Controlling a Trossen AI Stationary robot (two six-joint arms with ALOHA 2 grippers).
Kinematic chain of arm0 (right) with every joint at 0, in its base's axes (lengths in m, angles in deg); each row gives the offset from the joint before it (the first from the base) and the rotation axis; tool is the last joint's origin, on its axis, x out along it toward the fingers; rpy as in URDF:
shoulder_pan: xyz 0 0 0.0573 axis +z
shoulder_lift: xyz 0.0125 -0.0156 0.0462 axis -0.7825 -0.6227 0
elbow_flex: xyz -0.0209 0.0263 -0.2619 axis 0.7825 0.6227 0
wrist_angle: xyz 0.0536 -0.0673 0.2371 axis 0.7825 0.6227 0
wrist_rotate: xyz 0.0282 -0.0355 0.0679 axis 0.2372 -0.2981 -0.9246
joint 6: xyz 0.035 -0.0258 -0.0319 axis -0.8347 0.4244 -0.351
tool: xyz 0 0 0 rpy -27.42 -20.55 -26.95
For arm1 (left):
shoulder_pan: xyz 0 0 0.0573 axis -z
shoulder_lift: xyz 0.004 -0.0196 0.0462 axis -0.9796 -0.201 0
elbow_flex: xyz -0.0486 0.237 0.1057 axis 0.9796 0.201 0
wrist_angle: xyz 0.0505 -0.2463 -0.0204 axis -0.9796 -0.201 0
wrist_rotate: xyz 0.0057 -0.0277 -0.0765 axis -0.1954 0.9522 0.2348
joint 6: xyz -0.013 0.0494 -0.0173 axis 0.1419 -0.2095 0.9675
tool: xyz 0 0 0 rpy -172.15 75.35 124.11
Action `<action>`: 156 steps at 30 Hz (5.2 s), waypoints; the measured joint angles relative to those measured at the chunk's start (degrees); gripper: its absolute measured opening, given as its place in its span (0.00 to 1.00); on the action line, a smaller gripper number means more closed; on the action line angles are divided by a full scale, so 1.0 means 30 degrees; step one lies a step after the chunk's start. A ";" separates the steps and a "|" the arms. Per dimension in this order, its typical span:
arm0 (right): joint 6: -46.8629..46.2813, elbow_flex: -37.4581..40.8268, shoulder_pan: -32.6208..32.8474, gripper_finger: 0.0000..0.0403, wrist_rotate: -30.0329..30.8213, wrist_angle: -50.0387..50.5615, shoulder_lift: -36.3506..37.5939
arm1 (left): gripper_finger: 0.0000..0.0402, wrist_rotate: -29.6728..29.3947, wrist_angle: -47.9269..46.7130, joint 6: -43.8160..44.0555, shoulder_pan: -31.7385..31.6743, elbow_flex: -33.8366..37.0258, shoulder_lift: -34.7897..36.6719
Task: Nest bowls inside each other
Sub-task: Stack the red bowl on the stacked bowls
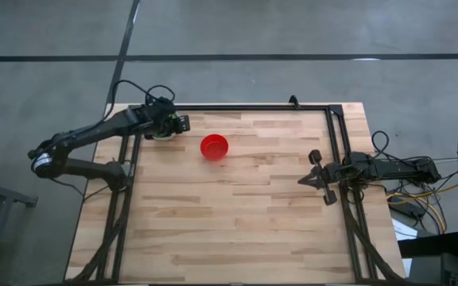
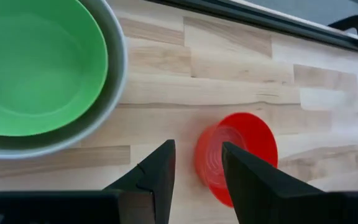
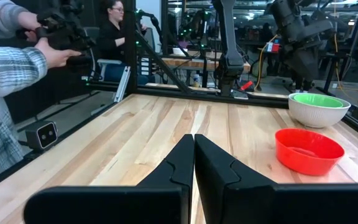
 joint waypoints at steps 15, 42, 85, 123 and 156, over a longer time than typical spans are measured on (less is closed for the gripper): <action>0.0000 0.0000 0.0001 0.02 0.0000 0.0000 -0.0001 | 0.34 0.1517 0.0384 -0.1662 0.1892 0.0175 -0.0056; 0.0000 -0.0005 0.0003 0.02 0.0000 0.0000 -0.0005 | 0.34 0.3797 -0.0892 -0.1705 0.3054 -0.3790 -0.7173; 0.0000 -0.0003 0.0003 0.02 -0.0003 0.0000 -0.0014 | 0.33 0.4763 0.0184 -0.1654 0.2908 -0.3249 -0.9384; 0.0000 0.0000 0.0007 0.02 0.0000 0.0000 -0.0021 | 0.33 0.5547 0.1207 -0.1574 0.2857 -0.3249 -1.1001; 0.0000 -0.0005 0.0007 0.02 0.0000 0.0000 -0.0021 | 0.01 0.4897 0.1047 -0.1848 0.2774 -0.3249 -1.0533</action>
